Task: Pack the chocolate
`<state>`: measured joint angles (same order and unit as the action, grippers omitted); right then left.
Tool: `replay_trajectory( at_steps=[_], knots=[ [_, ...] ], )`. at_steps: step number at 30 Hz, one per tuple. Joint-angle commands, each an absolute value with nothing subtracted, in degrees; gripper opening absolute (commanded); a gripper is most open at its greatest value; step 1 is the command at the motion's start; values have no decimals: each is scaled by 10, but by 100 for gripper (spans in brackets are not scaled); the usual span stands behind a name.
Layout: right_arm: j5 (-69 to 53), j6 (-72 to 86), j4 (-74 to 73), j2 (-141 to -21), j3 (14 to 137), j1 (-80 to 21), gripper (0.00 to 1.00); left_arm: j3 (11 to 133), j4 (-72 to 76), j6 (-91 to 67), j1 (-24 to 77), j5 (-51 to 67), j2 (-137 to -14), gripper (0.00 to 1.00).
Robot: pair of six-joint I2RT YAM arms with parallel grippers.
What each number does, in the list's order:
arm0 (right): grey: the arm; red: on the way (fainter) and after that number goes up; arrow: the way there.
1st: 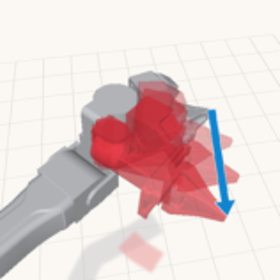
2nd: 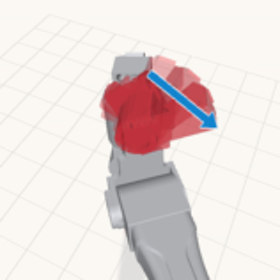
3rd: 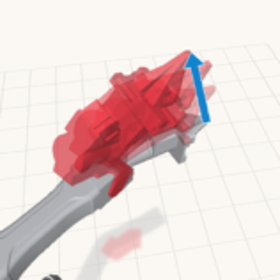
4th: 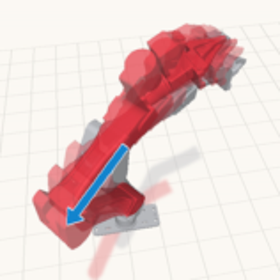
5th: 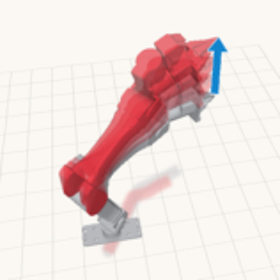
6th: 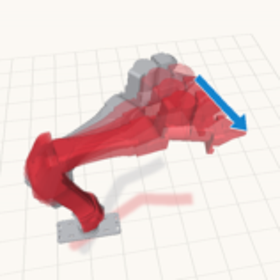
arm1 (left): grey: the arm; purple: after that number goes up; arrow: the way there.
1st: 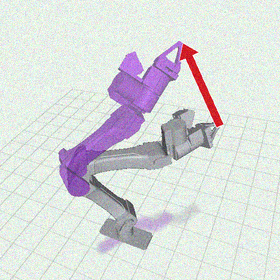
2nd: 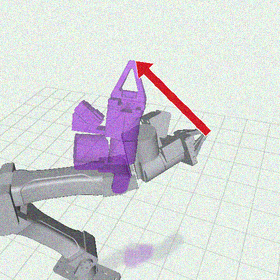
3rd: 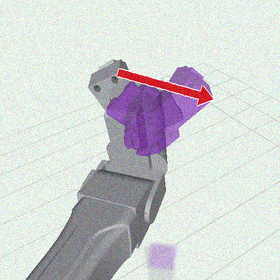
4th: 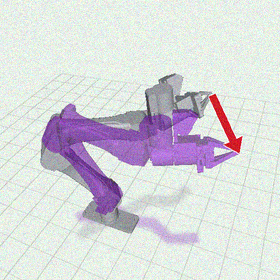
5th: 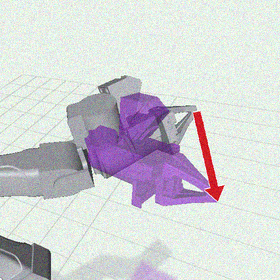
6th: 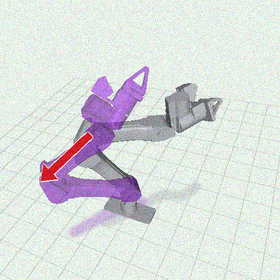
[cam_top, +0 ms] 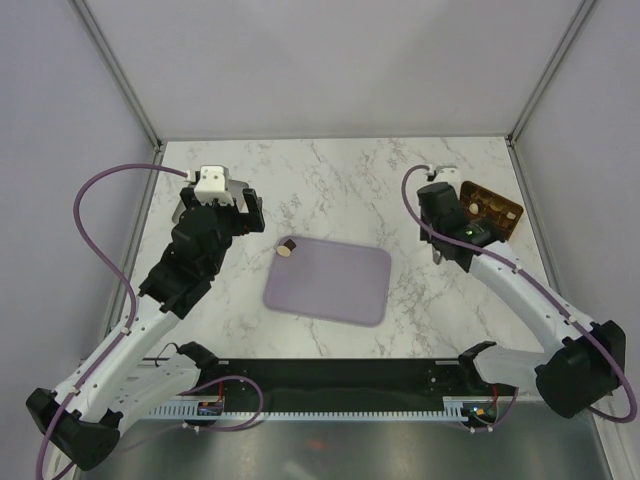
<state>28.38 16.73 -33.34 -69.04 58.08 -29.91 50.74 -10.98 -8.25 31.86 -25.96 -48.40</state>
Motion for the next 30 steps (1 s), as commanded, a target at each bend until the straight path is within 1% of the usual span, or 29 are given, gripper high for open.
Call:
replay_trajectory(
  at_steps=[1,2,5,8,15,30],
  knots=[
    [287,190,-379,-682,612,-223,38,519,-98,-66,317,-266,-483,100],
    [277,192,-383,-683,613,-188,38,518,-99,-66,317,-267,-482,100],
    [263,191,-388,-683,615,-136,38,518,-98,-67,317,-266,-483,100],
    [266,199,-387,-687,612,-110,39,519,-98,-67,317,-265,-484,100],
    [258,208,-367,-710,599,-90,39,519,-98,-66,317,-265,-485,100],
    [255,210,-345,-725,573,-70,43,519,-98,-66,317,-266,-485,100]
  ],
)
